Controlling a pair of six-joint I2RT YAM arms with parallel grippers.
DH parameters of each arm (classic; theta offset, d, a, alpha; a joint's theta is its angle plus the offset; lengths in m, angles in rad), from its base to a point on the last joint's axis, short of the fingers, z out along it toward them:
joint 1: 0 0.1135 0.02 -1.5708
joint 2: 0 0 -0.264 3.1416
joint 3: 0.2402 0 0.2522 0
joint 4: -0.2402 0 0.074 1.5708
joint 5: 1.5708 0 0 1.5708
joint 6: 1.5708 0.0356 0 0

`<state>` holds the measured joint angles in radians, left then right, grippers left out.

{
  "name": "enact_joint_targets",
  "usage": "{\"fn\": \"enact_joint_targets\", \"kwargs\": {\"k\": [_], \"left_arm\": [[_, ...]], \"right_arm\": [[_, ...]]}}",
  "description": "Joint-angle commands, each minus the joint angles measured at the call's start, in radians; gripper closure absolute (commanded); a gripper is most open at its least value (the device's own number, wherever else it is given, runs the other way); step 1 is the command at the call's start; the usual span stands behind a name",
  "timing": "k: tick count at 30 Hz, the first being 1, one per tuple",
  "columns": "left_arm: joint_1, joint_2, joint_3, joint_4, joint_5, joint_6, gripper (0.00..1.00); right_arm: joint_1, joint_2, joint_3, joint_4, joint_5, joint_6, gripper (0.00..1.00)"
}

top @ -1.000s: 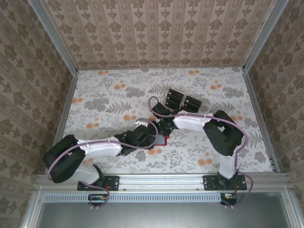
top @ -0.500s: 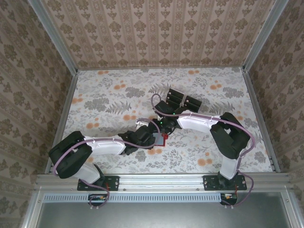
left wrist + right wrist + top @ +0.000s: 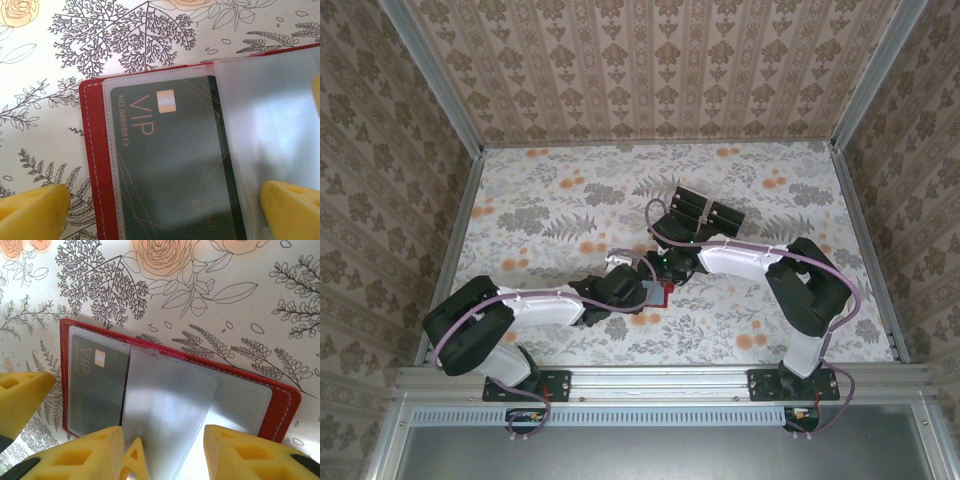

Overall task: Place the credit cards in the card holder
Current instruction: Flip over the card slot on the card holder.

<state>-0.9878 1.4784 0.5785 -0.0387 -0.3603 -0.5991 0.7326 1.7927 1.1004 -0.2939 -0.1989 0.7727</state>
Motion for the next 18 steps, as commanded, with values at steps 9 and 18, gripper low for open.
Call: {"fn": "enact_joint_targets", "kwargs": {"k": [9,18], "left_arm": [[-0.007,0.012,-0.017,-0.027,-0.019,-0.015,0.00],[-0.008,-0.014,-0.014,-0.034,-0.023,-0.014,0.00]], "right_arm": [[-0.001,0.049,-0.038,0.048,-0.043,0.050,0.54],[-0.001,0.066,-0.031,0.124,-0.111,0.075,0.54]]}}
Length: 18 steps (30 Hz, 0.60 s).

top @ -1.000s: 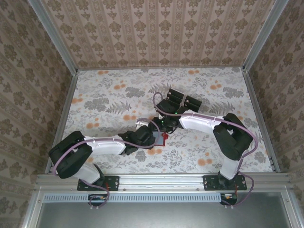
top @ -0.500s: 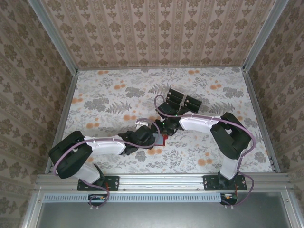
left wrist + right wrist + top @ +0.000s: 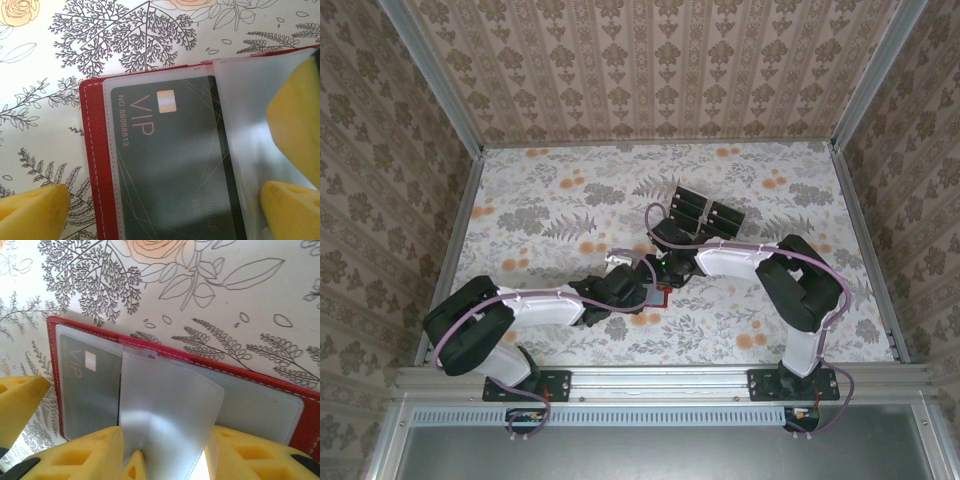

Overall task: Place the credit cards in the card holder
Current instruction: Flip over the card slot on the card holder.

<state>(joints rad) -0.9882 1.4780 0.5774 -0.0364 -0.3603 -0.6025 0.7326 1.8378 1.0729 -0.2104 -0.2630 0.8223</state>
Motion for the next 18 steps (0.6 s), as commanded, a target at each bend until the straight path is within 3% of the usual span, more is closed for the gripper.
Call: {"fn": "enact_joint_targets", "kwargs": {"k": [1,13,18], "left_arm": [[-0.006,-0.027,-0.011,-0.044,-0.027,-0.011,0.00],[0.010,-0.430,-0.082,-0.192,-0.168,-0.104,0.00],[0.045,-0.545,-0.123,-0.217,-0.165,-0.128,0.00]], "right_arm": [[0.000,0.020,0.000,0.043,-0.051,0.030,0.54],[0.033,0.032,0.120,-0.012,-0.065,0.035,0.53],[0.057,0.091,0.205,-0.050,-0.061,0.034,0.53]]}}
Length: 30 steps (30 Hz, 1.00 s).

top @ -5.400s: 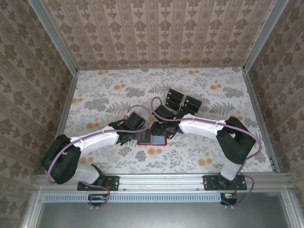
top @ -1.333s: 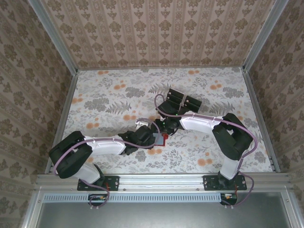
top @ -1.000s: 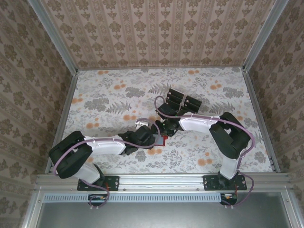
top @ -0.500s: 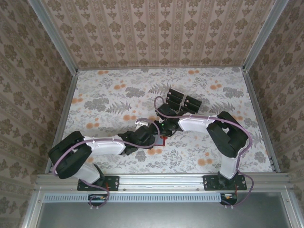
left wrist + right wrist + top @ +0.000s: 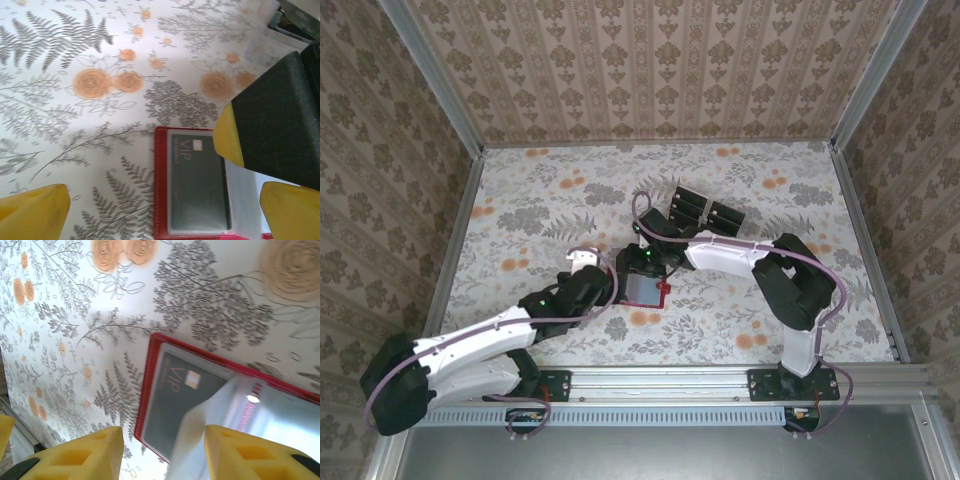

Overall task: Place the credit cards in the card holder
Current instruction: Flip over the card slot on the card holder.

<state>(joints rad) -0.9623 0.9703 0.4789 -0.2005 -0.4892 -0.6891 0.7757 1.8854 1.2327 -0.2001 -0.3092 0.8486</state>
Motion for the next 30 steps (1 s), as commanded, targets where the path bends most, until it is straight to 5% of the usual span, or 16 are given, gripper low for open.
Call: {"fn": "enact_joint_targets", "kwargs": {"k": [1,13,30], "left_arm": [[0.028,-0.050,-0.030,-0.061,-0.033,-0.044,0.00],[0.068,-0.107,-0.069,-0.082,-0.002,-0.040,0.00],[0.081,0.003,-0.008,-0.074,0.051,-0.008,0.00]], "right_arm": [[0.020,0.062,0.067,-0.070,-0.016,0.006,0.53],[0.039,0.224,0.219,-0.150,-0.025,-0.013,0.53],[-0.027,0.049,0.275,-0.168,-0.073,-0.114,0.53]]}}
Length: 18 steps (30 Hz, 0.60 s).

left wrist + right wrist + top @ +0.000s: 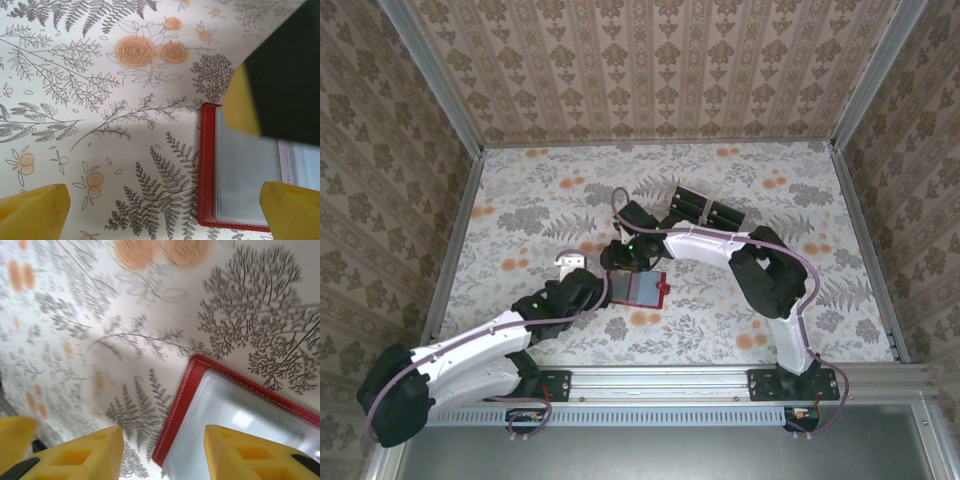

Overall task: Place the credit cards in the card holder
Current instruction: Flip over the card slot on the card holder.

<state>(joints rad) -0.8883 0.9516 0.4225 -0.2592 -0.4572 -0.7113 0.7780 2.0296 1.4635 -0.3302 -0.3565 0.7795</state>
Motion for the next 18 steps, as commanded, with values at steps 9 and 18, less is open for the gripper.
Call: {"fn": "enact_joint_targets", "kwargs": {"k": [9,18], "left_arm": [[0.021,0.194,0.157,-0.004,0.065,0.054,0.00],[0.063,0.311,0.257,-0.031,0.105,0.087,0.00]], "right_arm": [[-0.202,-0.259,-0.011,-0.160,0.050,-0.202,0.53],[-0.313,-0.286,0.065,-0.367,0.230,-0.432,0.53]]}}
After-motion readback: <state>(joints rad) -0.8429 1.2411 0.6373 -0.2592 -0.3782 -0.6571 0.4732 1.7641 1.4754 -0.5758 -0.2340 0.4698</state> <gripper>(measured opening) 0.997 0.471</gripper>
